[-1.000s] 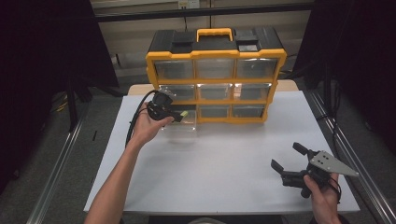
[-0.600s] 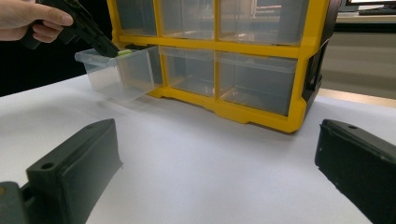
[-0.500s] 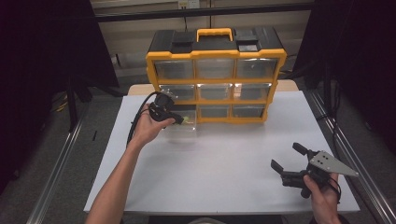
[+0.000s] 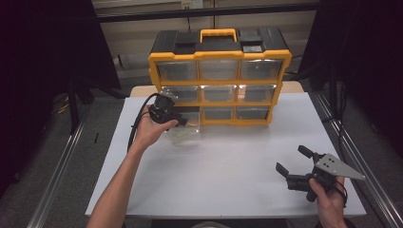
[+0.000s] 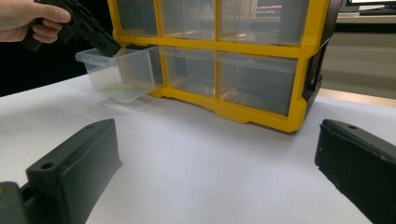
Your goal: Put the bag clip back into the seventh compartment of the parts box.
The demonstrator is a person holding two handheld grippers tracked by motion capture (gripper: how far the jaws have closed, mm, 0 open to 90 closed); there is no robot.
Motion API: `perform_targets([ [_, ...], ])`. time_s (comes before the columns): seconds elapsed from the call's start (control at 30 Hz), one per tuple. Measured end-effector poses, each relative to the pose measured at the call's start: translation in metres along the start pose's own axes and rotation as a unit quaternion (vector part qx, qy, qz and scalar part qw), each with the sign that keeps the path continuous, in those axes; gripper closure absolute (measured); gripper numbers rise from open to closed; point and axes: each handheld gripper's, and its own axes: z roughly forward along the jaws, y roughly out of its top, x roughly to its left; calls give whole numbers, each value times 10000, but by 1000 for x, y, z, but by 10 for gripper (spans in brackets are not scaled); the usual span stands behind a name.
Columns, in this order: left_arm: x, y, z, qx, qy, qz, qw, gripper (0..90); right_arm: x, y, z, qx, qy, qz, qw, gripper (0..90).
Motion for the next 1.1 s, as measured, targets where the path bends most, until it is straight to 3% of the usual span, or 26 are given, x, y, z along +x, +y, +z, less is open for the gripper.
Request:
perform_targets([
  [0.1,-1,-1,-3,-108,95,-61,9999,480,-1,-1,0,-15,-27,13,10000,0],
  [0.2,-3,-3,-6,-61,276,-46,9996,368,-2,-1,0,-4,-30,14,10000,0],
  [0.23,-3,-4,-7,-185,281,-66,9994,324,-2,-1,0,-3,-23,12,10000,0],
  [0.37,-2,-7,-9,-299,401,-107,9987,163,-2,-2,-1,4,-33,47,10000,0],
  [0.47,0,-9,-11,-422,506,-106,9978,115,-2,-2,-1,-1,-34,56,10000,0],
  [0.6,-1,-13,-11,-710,434,-215,9963,70,-3,-2,0,-13,-67,42,10000,0],
  [0.7,-3,-15,-14,-787,382,-275,9958,57,-3,-2,0,17,-47,35,10000,0],
  [0.77,-8,-19,-16,-1022,386,-195,9938,36,-2,-2,1,17,-36,37,10000,0],
  [0.83,-12,-23,-18,-1244,434,-276,9909,46,-3,-2,0,33,-34,22,10000,0],
  [0.97,-14,-29,-18,-1498,462,-274,9873,36,-5,-2,0,24,-81,42,10000,0],
  [1.07,-17,-33,-20,-1656,734,-218,9832,35,-4,-2,0,28,-71,31,10000,0],
  [1.1,-19,-34,-20,-1767,790,-285,9807,36,-4,-2,0,26,-82,20,10000,0],
])
